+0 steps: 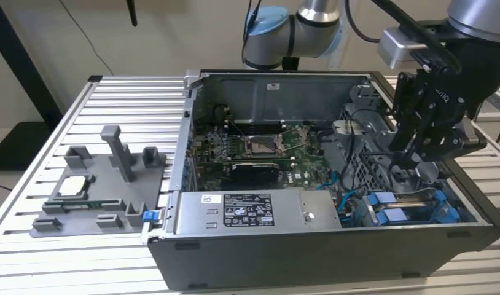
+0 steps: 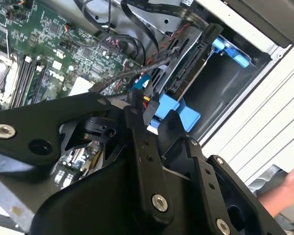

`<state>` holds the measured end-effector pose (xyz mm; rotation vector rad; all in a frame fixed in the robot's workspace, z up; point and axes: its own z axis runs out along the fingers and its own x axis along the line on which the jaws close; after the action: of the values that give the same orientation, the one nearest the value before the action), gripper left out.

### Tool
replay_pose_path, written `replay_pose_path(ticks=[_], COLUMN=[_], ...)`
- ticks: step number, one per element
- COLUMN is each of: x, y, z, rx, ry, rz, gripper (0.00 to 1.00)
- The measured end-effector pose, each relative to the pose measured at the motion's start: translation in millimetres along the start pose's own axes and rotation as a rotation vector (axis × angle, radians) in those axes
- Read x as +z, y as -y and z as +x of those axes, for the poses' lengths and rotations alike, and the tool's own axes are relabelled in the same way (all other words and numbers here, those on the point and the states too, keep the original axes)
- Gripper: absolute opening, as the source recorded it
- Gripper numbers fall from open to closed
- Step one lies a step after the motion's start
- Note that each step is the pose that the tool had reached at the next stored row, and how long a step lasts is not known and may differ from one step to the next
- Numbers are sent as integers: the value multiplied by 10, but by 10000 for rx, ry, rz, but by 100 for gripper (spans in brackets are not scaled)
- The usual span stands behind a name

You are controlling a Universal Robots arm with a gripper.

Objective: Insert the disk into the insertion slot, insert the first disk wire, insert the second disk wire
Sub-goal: 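Insert the first disk wire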

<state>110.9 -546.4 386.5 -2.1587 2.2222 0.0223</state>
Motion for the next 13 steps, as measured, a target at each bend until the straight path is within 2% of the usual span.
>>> replay_pose_path(ticks=[1,2,5,9,13], x=[1,1,2,-1,0], y=[-11,-23,-66,-98,-104], z=[0,1,2,2,4], rx=[-3,-5,-6,-7,-5], ry=[9,25,80,208,292], rz=[79,130,191,305,324], gripper=[0,0,0,0,0])
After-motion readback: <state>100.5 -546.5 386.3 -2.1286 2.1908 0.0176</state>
